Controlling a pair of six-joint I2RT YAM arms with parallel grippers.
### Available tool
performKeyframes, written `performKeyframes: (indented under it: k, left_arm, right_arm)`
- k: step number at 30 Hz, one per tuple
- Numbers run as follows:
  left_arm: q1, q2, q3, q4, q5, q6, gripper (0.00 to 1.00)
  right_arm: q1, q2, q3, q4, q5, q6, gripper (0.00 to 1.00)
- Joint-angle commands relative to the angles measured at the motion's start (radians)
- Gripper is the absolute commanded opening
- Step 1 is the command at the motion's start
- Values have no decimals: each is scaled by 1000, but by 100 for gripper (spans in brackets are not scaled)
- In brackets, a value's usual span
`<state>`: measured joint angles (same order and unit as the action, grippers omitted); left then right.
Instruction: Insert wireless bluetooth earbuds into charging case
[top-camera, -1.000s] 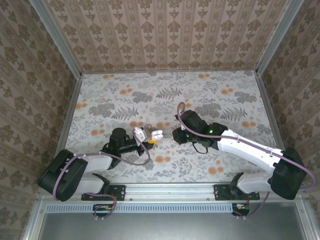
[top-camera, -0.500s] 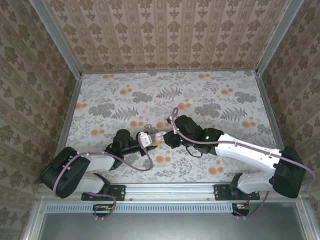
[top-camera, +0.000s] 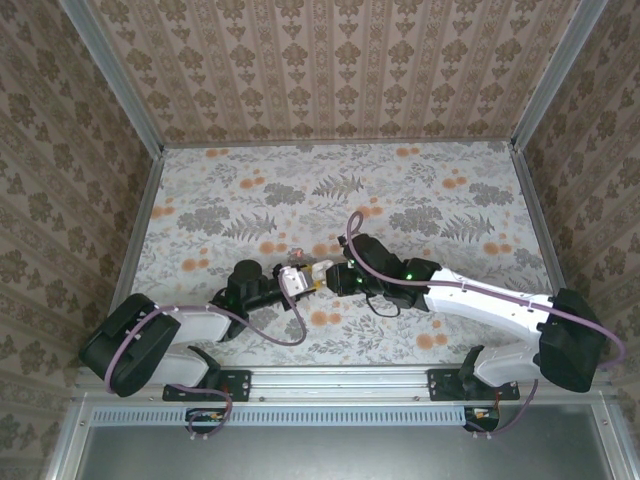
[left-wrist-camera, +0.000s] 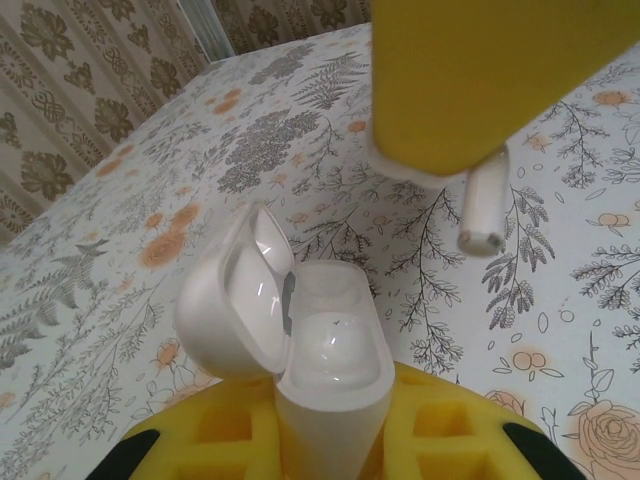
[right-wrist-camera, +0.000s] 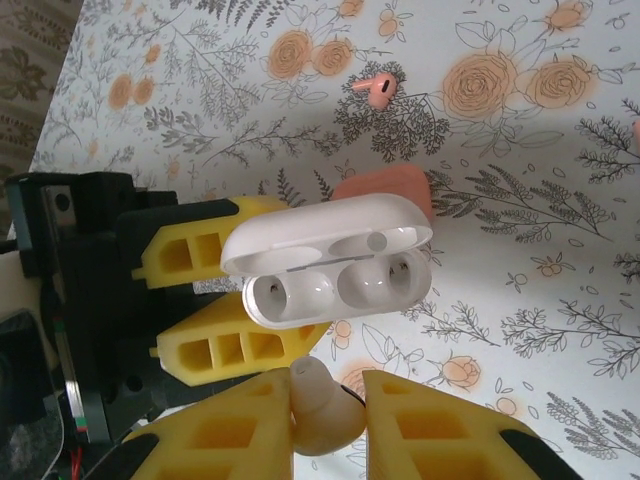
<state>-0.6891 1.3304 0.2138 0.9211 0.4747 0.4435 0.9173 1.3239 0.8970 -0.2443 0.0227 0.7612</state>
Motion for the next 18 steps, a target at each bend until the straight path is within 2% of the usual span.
performKeyframes:
  k: [1, 12, 18]
  left_arm:
    - [-12, -20, -11, 33, -24, 46, 7]
    - [-46, -18, -22, 41, -75, 128, 6]
    - [-60, 17, -45, 136, -67, 196, 5]
  right_arm:
    - [5, 11, -24, 46, -3, 111, 22]
    - [-16, 8, -73, 91, -32, 309, 22]
    - [-21, -71, -148, 120, -30, 360, 22]
